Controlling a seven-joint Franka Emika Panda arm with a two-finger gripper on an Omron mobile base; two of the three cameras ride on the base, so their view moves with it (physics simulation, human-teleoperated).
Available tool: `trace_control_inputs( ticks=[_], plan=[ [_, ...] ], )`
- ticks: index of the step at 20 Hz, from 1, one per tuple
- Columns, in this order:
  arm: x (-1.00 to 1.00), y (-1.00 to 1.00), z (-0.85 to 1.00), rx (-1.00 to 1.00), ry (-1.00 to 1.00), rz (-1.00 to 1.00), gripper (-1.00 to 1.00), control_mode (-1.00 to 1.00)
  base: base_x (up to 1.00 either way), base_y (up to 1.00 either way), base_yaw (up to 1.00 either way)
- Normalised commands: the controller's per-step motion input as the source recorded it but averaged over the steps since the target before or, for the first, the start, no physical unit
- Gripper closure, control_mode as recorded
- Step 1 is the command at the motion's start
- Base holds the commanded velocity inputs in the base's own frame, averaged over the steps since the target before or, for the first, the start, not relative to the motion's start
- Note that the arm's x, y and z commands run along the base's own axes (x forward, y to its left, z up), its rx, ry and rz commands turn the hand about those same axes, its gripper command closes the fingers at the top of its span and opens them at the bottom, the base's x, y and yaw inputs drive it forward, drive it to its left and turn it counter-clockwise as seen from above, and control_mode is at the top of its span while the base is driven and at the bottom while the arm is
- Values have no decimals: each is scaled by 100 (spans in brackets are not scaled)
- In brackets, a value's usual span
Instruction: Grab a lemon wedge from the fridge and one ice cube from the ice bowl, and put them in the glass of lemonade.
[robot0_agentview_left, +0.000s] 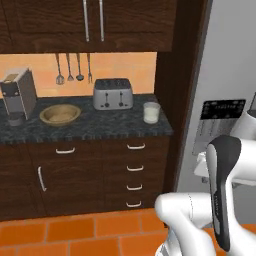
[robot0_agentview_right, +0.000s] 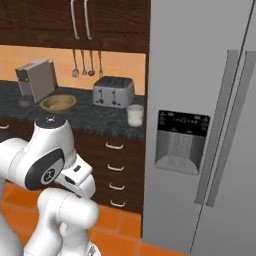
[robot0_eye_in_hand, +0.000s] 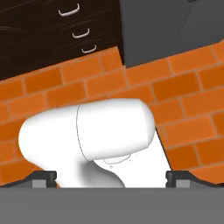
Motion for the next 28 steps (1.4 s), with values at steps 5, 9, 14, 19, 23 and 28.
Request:
trace_control_inputs(
  ticks=[5,9,14,19,23,28],
  plan=[
    [0,0,0,0,0,0,-100,100,-23,-100,24],
    [0,0,0,0,0,0,-100,100,-47,-100,15],
    [0,0,0,0,0,0,-100,100,-58,-87,0],
    [0,0,0,0,0,0,-100,100,-27,-40,-18],
    [0,0,0,0,0,0,-100,100,-16,-19,-6],
    [0,0,0,0,0,0,-100,100,-54,-19,0]
  ],
)
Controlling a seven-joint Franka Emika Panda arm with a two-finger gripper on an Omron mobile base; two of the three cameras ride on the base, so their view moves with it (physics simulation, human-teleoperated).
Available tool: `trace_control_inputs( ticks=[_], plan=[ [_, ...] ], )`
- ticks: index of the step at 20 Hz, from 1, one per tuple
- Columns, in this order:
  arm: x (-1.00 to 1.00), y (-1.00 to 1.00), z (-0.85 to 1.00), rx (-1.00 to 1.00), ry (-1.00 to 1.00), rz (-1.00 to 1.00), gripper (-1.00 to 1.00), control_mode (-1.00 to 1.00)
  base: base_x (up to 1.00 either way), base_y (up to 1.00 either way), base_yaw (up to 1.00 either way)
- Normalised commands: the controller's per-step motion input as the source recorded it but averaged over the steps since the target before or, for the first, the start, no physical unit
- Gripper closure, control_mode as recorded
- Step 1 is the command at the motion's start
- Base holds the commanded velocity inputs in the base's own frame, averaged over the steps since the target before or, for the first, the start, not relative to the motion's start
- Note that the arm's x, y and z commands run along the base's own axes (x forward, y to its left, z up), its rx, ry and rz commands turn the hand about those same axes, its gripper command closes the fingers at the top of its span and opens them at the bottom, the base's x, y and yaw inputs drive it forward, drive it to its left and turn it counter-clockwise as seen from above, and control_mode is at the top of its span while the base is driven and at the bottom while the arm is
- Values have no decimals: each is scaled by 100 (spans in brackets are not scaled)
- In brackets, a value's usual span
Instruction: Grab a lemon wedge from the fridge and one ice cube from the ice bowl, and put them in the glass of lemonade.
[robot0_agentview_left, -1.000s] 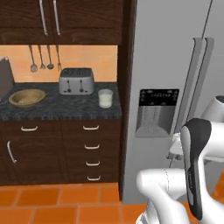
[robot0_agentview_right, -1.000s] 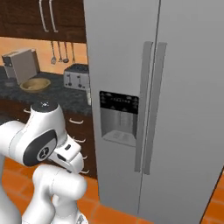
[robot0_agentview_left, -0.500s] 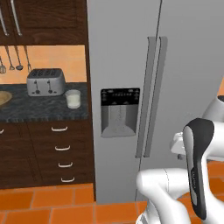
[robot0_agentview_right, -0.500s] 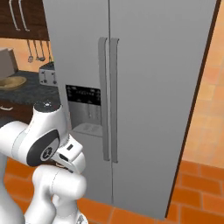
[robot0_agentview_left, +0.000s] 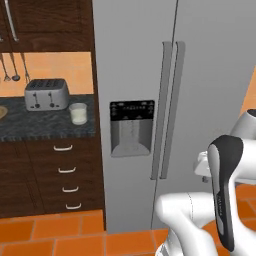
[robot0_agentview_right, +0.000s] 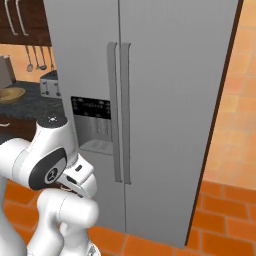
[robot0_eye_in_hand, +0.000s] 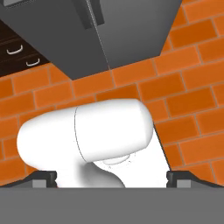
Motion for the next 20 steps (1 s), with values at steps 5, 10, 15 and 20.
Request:
trace_control_inputs(
  ticks=[5,10,15,20],
  plan=[
    [0,0,0,0,0,0,-100,100,-13,-2,0],
    [0,0,0,0,0,0,-100,100,6,1,0],
    [0,0,0,0,0,0,-100,100,8,3,0],
    [0,0,0,0,0,0,-100,100,17,0,0]
  ],
)
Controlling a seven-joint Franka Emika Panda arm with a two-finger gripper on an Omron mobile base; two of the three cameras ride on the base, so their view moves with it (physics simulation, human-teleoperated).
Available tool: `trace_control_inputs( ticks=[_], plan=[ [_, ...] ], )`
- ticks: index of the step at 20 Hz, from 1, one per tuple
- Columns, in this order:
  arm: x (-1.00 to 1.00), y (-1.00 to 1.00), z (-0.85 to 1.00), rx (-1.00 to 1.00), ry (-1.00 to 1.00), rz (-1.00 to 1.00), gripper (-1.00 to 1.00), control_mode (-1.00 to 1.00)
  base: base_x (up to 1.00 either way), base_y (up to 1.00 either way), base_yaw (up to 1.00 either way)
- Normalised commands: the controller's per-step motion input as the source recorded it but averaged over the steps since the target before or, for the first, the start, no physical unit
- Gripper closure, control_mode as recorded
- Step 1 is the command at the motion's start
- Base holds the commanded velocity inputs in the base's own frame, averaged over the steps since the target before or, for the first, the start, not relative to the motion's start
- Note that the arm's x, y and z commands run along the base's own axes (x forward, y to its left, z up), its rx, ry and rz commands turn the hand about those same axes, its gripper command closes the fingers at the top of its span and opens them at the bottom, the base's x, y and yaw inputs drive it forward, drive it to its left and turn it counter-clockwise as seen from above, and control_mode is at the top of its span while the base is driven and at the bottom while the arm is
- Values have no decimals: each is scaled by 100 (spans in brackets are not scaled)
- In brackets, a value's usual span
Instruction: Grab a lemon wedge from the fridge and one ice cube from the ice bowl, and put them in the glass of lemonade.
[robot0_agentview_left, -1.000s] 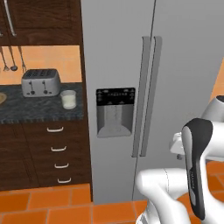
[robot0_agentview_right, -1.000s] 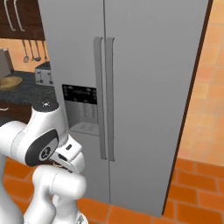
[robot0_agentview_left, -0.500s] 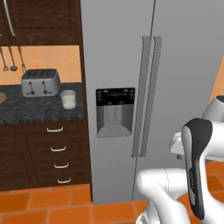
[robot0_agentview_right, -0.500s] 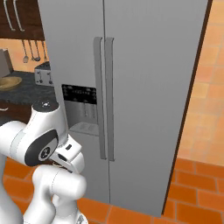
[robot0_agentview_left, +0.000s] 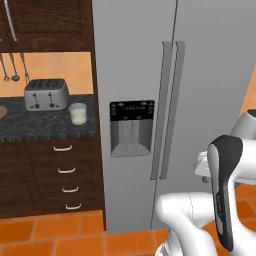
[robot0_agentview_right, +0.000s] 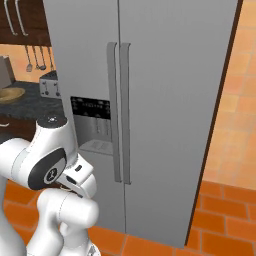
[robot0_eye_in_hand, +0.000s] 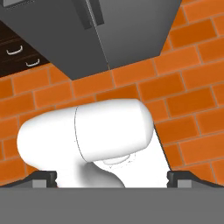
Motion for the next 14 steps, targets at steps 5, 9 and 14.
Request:
trace_control_inputs(
  ticks=[5,9,14],
  plan=[
    [0,0,0,0,0,0,-100,100,23,0,0],
    [0,0,0,0,0,0,-100,100,23,6,-1],
    [0,0,0,0,0,0,-100,100,22,0,0]
  ],
)
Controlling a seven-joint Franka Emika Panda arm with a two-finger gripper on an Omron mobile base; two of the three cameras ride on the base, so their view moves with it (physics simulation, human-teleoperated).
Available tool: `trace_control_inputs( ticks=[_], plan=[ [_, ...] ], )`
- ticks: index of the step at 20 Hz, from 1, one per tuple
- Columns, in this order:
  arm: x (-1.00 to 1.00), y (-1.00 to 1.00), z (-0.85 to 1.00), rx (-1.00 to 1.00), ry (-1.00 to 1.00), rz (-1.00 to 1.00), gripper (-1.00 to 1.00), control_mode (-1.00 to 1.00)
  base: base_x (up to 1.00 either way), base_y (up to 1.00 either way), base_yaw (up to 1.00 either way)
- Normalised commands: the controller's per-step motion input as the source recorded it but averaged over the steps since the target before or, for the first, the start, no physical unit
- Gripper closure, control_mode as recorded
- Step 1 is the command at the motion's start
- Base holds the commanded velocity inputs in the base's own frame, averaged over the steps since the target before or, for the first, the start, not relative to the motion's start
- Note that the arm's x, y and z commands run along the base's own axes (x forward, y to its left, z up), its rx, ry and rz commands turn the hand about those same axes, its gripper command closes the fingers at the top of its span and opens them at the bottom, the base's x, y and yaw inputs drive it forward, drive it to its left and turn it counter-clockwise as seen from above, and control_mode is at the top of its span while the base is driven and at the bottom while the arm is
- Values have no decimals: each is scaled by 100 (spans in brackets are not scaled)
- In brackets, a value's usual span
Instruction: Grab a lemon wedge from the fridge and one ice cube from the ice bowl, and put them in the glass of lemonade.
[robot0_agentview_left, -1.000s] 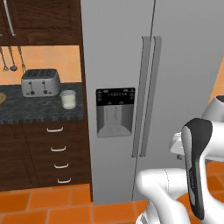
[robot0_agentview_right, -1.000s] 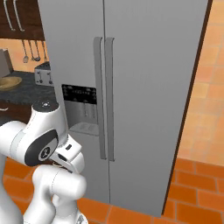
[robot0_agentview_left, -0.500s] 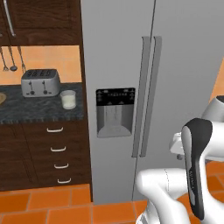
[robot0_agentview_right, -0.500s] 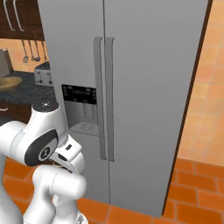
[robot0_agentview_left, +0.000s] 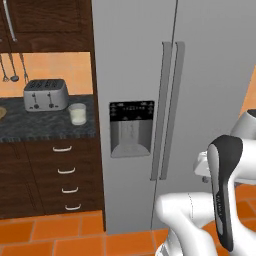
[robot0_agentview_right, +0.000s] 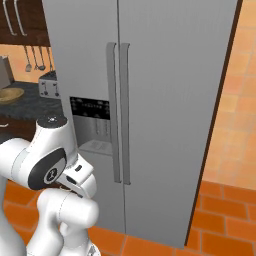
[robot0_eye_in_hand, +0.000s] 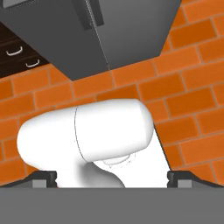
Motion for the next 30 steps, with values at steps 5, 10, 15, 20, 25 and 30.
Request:
trace_control_inputs(
  ticks=[5,10,15,20,25,30],
  plan=[
    [0,0,0,0,0,0,-100,100,25,0,0],
    [0,0,0,0,0,0,-100,100,8,0,0],
    [2,0,18,0,-9,0,-100,-100,0,0,0],
    [36,-1,46,0,-14,0,-100,-100,0,0,0],
    [78,-9,49,0,-5,0,-100,-100,0,0,0],
    [93,-21,17,-2,-15,0,-100,-100,0,0,0]
  ],
)
